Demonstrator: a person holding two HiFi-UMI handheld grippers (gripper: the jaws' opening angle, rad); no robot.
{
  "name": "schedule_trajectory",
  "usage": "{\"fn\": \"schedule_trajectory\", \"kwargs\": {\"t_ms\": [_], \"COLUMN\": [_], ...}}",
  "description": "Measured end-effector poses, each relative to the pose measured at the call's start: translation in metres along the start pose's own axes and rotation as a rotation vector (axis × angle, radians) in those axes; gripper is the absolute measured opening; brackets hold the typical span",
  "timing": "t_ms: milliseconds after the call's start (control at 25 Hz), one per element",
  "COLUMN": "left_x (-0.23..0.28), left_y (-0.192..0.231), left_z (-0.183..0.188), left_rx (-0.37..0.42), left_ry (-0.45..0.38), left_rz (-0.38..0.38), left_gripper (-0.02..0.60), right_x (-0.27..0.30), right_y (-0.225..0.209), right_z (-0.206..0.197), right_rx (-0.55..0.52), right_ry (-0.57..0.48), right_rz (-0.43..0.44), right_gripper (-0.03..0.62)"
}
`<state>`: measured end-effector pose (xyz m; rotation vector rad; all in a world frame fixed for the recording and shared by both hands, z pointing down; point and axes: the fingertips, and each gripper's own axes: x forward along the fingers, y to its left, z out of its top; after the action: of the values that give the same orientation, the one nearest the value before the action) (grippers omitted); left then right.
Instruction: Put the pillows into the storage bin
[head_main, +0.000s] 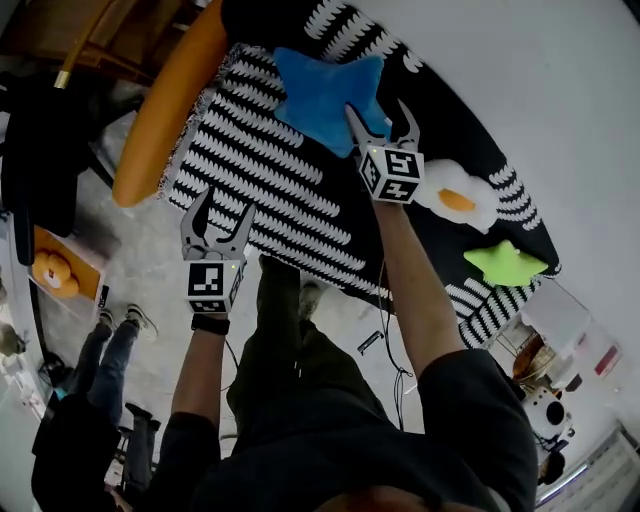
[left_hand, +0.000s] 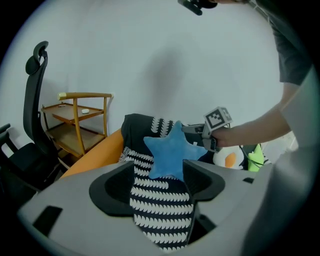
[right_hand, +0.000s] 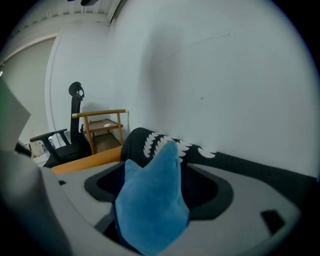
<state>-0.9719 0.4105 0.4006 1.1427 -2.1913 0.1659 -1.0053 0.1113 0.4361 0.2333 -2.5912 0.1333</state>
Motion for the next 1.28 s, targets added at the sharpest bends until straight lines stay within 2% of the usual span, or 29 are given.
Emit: {"fn": "schedule_trajectory", "kwargs": {"t_ms": [240, 440, 600, 680, 800, 1040, 1280], "left_x": [0.003, -0.001, -0.006, -0.007, -0.007, 0.000, 0.009], "left_y": [0.013, 0.025, 0.026, 0.025, 0.022, 0.007, -0.015], "left_z": [-0.040, -0.067, -0.084, -0.089, -0.090, -0.065, -0.029], "left_rx": [-0.036, -0.063, -0.078, -0.083, -0.084, -0.047, 0.025], "left_ry": [0.062, 0.107, 0.131, 0.139, 0.143, 0.124, 0.093], "left_rz": [0.008, 0.026, 0.035, 0.036, 0.030, -0.001, -0.069], "left_gripper": [0.304, 0.304, 0.302, 0.302, 0.301, 0.301, 0.301], "right_x": [0.067, 0.104, 0.118, 0.115, 0.103, 0.052, -0.019], "right_y": [-0.019, -0.011, -0.002, 0.000, 0.004, 0.006, -0.010], "right_z": [-0.004, -0.003, -0.010, -0.012, -0.012, 0.000, 0.031], "right_rx": [0.015, 0.044, 0.038, 0.003, -0.035, -0.038, 0.015], "right_ry": [0.016, 0.011, 0.029, 0.029, 0.012, -0.048, -0.140], "right_rz": [-0.031, 0.022, 0.055, 0.056, 0.047, 0.017, -0.068], "right_gripper": [0.388, 0.383, 0.315, 0.237, 0.172, 0.133, 0.126]}}
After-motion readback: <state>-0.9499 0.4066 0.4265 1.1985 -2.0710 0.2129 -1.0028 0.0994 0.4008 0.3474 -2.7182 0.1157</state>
